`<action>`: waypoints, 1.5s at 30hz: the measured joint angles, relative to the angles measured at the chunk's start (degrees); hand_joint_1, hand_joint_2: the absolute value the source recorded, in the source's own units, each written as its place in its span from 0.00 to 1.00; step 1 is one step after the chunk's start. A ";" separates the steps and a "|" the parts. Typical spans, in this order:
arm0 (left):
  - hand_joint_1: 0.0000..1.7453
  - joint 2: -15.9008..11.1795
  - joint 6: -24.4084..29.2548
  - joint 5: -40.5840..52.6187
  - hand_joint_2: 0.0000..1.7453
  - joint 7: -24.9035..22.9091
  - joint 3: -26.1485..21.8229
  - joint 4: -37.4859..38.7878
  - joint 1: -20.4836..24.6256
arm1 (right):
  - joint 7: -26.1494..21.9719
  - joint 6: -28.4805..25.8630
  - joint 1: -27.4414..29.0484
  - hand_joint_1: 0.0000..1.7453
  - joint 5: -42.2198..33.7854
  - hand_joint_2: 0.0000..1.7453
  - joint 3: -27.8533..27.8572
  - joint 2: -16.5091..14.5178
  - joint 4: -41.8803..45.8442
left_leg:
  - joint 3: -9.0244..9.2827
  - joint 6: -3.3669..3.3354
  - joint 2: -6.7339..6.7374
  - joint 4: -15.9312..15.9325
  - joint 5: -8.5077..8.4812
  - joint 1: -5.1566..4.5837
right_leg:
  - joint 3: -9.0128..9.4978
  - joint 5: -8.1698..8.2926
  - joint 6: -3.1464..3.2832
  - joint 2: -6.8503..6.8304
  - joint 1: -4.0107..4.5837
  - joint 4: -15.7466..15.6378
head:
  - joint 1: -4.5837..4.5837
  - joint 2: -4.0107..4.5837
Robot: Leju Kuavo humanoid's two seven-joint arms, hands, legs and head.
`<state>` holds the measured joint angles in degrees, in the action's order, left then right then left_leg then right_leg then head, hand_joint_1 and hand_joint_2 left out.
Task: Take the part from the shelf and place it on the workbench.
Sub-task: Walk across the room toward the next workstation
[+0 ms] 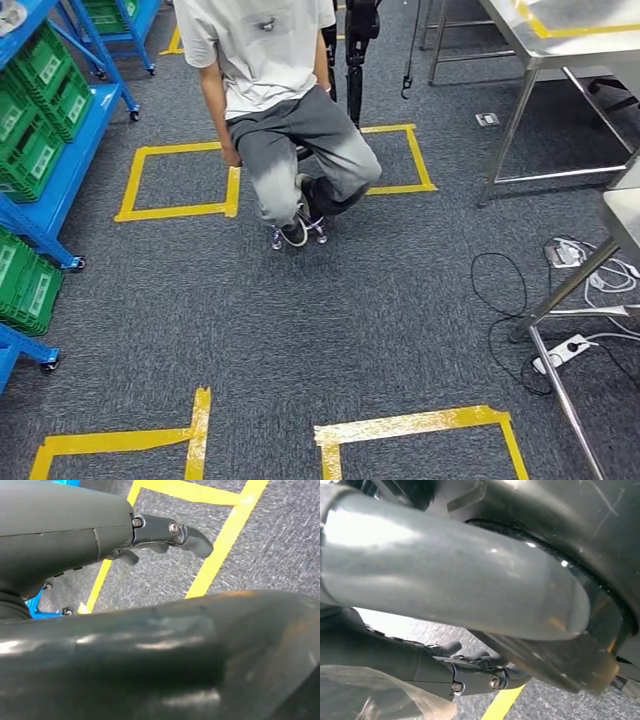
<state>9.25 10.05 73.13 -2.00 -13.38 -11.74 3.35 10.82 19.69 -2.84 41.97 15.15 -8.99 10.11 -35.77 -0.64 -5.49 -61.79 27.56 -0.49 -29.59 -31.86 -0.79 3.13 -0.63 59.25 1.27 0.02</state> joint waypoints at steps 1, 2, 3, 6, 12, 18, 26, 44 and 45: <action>0.00 0.02 0.28 0.08 0.00 0.14 0.07 0.00 0.07 | 0.26 0.00 0.07 0.00 0.00 0.00 0.00 -0.01 0.01 | -1.09 0.22 1.67 -2.38 1.32 -0.07 | 0.14 -0.03 0.21 -0.92 0.03 -0.08 | 0.15 0.00; 0.00 0.09 0.49 0.16 0.00 0.23 0.20 0.00 0.18 | 0.48 0.00 0.16 0.00 0.00 0.00 0.00 -0.01 0.01 | -2.72 0.42 3.34 -5.90 3.02 -0.12 | 0.24 -0.14 0.40 -1.85 0.20 -0.09 | 0.32 0.00; 0.00 0.11 0.61 0.22 0.00 0.26 0.36 0.00 0.29 | 0.63 0.00 0.24 0.00 -0.01 0.00 0.00 -0.01 0.01 | -4.59 0.55 4.20 -9.84 4.68 -0.06 | 0.30 -0.28 0.62 -2.90 0.36 -0.09 | 0.35 0.00; 0.00 0.17 0.75 0.24 0.00 0.27 0.87 0.00 0.21 | 0.90 0.00 0.27 0.00 -0.11 0.00 0.00 0.01 0.01 | -6.47 0.19 4.87 -14.02 4.89 -0.04 | 0.65 -0.74 1.13 -5.62 0.84 -0.09 | 0.36 0.00; 0.00 0.09 0.75 0.19 0.00 0.27 1.03 0.00 0.38 | 1.05 0.00 0.66 0.00 -0.16 0.00 0.00 -0.14 0.02 | 1.12 -2.17 9.77 1.15 -0.22 -2.04 | 1.52 -2.00 0.91 -9.83 1.60 -0.66 | 0.37 0.00; 0.00 0.20 0.75 -0.03 0.00 0.14 1.03 0.00 0.26 | 0.93 0.04 0.26 0.00 -0.13 0.00 0.02 -0.14 0.14 | 2.41 -2.74 5.93 3.39 -0.84 -0.84 | -2.50 -7.20 -0.22 -3.94 1.55 8.94 | -0.05 -0.02; 0.00 0.17 1.05 -2.96 0.00 0.37 0.45 0.00 0.44 | 1.12 0.19 -0.28 0.00 0.91 0.00 0.01 -0.27 0.10 | 2.25 -1.37 -0.32 2.07 -0.14 -0.61 | -1.57 0.72 -1.49 1.24 0.11 1.23 | -0.27 -0.01; 0.00 -0.13 0.76 -2.21 0.00 0.22 -0.61 0.00 -0.27 | 0.83 1.16 0.42 0.00 2.47 0.00 -0.66 -0.02 0.20 | 1.77 -2.84 8.72 2.20 -0.18 -2.20 | 1.95 -2.19 1.00 -10.86 1.88 -0.90 | 0.70 -0.01; 0.00 -0.14 0.71 -2.22 0.00 0.18 -0.61 0.00 -0.46 | 0.78 1.23 0.44 0.00 2.51 0.00 -0.81 0.05 0.24 | 2.22 -2.88 8.03 2.86 -0.39 -1.89 | 2.22 -2.54 0.80 -10.24 1.93 -0.71 | 0.66 0.00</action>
<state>9.11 10.76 70.91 -1.83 -13.99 -11.74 2.89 11.60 20.92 -2.40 44.48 14.34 -8.94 10.35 -33.55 -3.53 2.54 -58.93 27.17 -2.38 -27.37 -34.39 0.01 -7.11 1.29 58.54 1.93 0.02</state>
